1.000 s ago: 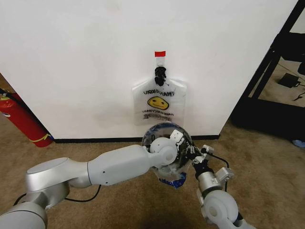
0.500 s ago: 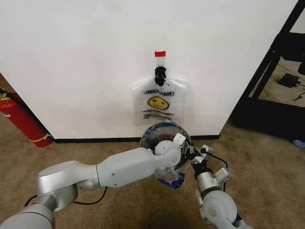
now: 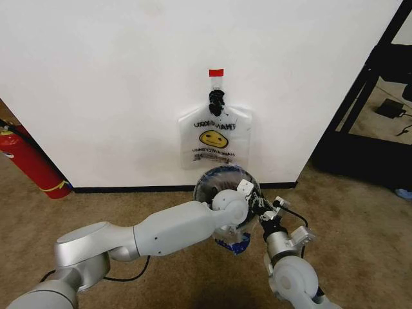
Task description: Pick up the garbage bag from the wall and place it over the trash bin.
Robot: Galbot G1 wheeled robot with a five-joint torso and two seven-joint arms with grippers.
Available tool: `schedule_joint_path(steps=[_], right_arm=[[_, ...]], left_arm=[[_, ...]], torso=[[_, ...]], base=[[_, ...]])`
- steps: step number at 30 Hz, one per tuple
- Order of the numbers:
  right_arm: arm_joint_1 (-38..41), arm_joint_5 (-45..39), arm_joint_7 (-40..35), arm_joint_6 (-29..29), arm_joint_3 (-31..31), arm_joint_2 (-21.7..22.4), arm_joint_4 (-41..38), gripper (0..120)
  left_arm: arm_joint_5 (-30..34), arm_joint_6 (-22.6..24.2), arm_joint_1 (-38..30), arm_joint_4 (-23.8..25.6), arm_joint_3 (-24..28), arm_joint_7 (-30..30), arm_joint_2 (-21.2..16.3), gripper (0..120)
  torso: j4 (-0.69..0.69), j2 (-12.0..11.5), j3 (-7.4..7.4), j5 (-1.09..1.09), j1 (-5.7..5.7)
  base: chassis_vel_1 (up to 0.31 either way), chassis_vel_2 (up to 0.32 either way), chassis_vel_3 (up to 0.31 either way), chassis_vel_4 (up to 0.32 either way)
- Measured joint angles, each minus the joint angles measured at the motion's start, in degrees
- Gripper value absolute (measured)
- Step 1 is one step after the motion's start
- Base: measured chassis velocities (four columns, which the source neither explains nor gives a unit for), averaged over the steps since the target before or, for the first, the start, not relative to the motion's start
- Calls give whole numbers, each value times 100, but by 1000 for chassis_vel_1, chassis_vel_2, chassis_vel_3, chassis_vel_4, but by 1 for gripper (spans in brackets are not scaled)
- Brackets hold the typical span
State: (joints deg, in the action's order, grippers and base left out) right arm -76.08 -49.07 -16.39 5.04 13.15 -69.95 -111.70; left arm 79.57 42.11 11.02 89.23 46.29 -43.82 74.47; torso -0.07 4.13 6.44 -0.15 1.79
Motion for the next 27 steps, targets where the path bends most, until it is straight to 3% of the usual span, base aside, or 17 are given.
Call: schedule_joint_path(steps=[3, 6, 17, 24, 27], right_arm=[[15, 5, 5, -2, -8, -26, 75, 2], [62, 54, 27, 38, 22, -76, 183, 2], [7, 101, 60, 60, 29, -170, 177, 2], [50, 84, 92, 99, 65, -271, 323, 2], [96, -48, 80, 104, 93, -335, 394, 2]], left_arm=[[10, -3, -62, 100, 32, 1, -50, 0], [51, -2, -127, 265, 67, -62, -145, 0], [-70, 0, -258, 404, 11, -109, -376, 0], [-153, 0, -273, 813, -330, -126, -842, 0], [-250, 2, -79, 1189, -726, -128, -1319, 0]], torso=[[-6, 0, 0, 9, 0], [0, 0, -1, 4, 0], [-2, 0, 0, 1, 0], [-3, 0, 0, 3, 0], [-2, 0, 0, 2, 0]], base=[[0, 0, 0, 0], [0, 0, 0, 0], [0, 0, 0, 0], [0, 0, 0, 0], [0, 0, 0, 0]])
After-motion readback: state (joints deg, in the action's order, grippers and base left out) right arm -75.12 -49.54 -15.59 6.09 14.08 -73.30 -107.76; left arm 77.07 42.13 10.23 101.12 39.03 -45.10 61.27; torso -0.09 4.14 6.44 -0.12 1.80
